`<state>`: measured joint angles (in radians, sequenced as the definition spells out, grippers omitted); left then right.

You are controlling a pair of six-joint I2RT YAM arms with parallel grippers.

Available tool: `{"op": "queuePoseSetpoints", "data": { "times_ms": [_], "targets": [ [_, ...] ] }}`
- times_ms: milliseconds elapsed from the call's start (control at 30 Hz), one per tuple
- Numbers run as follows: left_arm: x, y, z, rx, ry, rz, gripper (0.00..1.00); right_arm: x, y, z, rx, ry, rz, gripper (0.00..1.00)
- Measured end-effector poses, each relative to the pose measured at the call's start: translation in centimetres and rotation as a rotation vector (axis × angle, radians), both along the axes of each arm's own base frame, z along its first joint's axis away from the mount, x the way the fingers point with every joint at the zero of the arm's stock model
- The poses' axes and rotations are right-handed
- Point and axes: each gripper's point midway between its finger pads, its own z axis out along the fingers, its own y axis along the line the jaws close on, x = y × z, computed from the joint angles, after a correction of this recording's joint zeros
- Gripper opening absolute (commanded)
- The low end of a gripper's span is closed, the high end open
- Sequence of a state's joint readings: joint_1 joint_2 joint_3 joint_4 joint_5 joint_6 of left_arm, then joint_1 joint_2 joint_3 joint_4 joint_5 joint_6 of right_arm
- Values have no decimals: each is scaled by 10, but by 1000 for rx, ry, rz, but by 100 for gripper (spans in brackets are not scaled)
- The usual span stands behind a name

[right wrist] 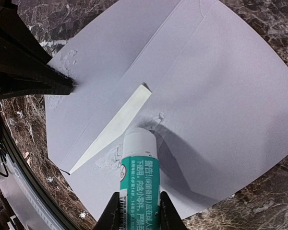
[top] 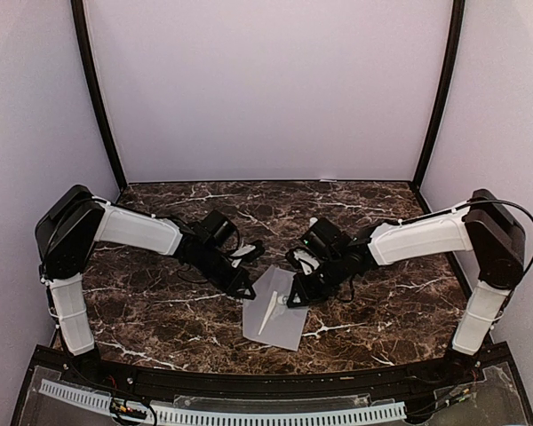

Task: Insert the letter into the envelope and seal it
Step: Paint the envelope at the center of the board.

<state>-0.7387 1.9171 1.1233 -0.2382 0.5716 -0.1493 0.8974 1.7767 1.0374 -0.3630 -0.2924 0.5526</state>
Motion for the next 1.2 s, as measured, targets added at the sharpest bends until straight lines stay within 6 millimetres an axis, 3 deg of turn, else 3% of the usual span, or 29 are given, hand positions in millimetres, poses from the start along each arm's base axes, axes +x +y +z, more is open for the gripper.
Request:
{"op": "queuePoseSetpoints", "data": {
  "times_ms": [500,667,1033,1200],
  "targets": [
    [3,-2,1,-9,-11,1,0,5,0,1,1,-13,8,0],
    [2,-2,1,-8,-9,1,0,-9,2,1,-13,-19,18,0],
    [-4,-1,-1,-1,13,-9,0,-59,16,2,-17,22,67,0],
    [-5,-2,-1,-4,20,-8,0,-65,19,2,-14,40,60,0]
  ]
}}
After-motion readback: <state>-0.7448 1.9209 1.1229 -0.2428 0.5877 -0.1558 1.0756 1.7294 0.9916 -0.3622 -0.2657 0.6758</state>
